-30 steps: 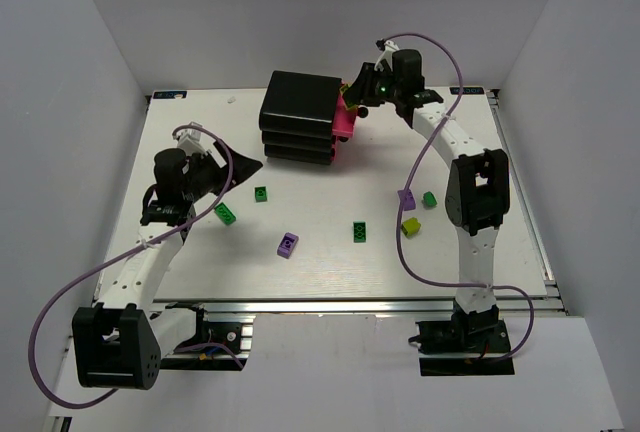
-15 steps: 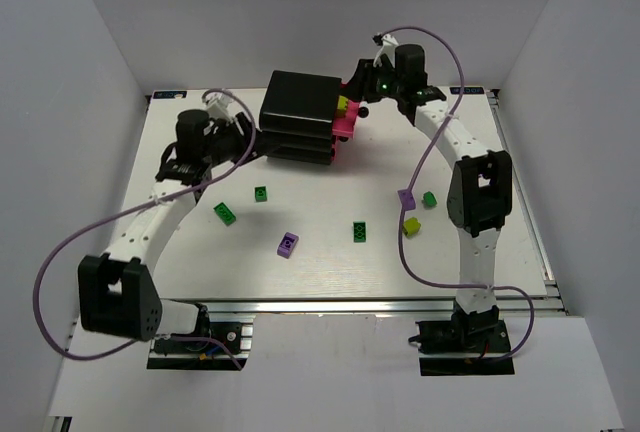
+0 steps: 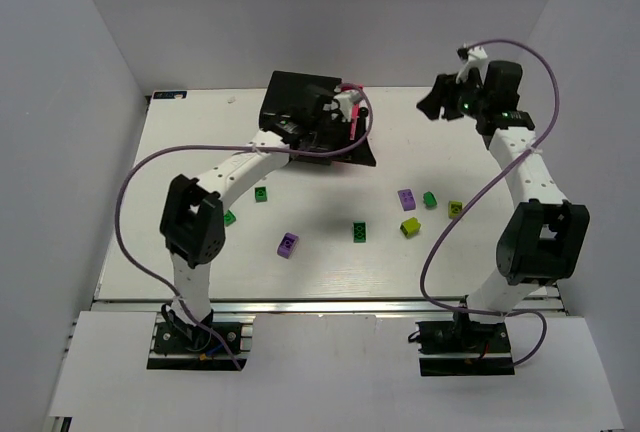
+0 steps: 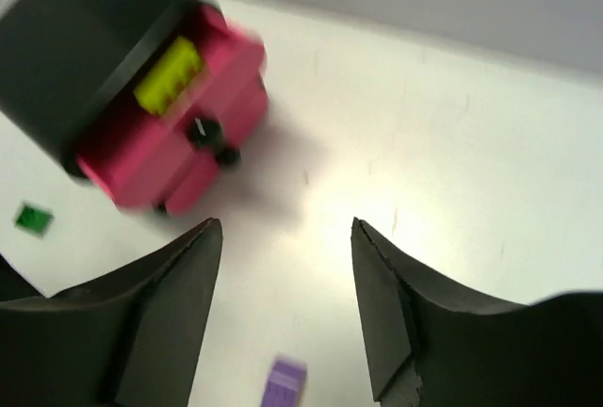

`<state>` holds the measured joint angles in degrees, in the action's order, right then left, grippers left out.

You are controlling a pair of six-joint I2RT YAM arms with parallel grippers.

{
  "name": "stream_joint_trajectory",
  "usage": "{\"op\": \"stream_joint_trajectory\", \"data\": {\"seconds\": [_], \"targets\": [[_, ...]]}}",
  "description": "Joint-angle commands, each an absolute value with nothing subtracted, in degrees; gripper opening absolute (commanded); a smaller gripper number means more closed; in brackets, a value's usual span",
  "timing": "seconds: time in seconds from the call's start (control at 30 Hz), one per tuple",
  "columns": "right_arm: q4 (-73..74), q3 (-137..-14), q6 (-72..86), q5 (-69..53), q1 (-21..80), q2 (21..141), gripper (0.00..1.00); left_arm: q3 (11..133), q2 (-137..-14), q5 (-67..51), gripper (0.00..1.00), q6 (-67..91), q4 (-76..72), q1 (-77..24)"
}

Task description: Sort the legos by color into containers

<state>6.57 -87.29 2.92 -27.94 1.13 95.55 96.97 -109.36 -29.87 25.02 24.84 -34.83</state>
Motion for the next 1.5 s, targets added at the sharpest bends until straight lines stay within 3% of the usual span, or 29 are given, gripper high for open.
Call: {"op": "stream_joint_trajectory", "data": {"seconds": [0.0, 0.27, 0.5, 0.7, 1.2, 1.47], "targets": [[18.43, -81.84, -7.54, -30.85, -1.3, 90.63, 0.65, 103.95, -111.96, -29.61, 0.69, 21.18, 34.35, -38.3], [36.99, -79.81, -9.93, -26.09, -10.89, 90.61, 0.61, 111.71, -120.58, -29.45, 0.78, 17.23, 39.11, -46.93], [38.4, -76.55, -10.72, -30.05, -16.08, 90.79, 0.76, 111.71, -124.45, -26.28, 0.84, 10.29, 37.44, -52.03], [40.08, -76.03, -13.01, -32.16, -16.96, 90.88, 0.82, 114.69, -128.14, -23.56, 0.84, 7.56, 36.83, -54.58], [40.78, -77.16, -14.15, -34.63, -17.75, 91.05, 0.83, 117.16, -134.56, -16.18, 0.84, 6.59, 34.63, -56.25], [40.69, -77.34, -14.15, -35.86, -17.84, 91.49, 0.82, 117.77, -136.76, -13.1, 0.77, 8.44, 34.54, -56.78]]}}
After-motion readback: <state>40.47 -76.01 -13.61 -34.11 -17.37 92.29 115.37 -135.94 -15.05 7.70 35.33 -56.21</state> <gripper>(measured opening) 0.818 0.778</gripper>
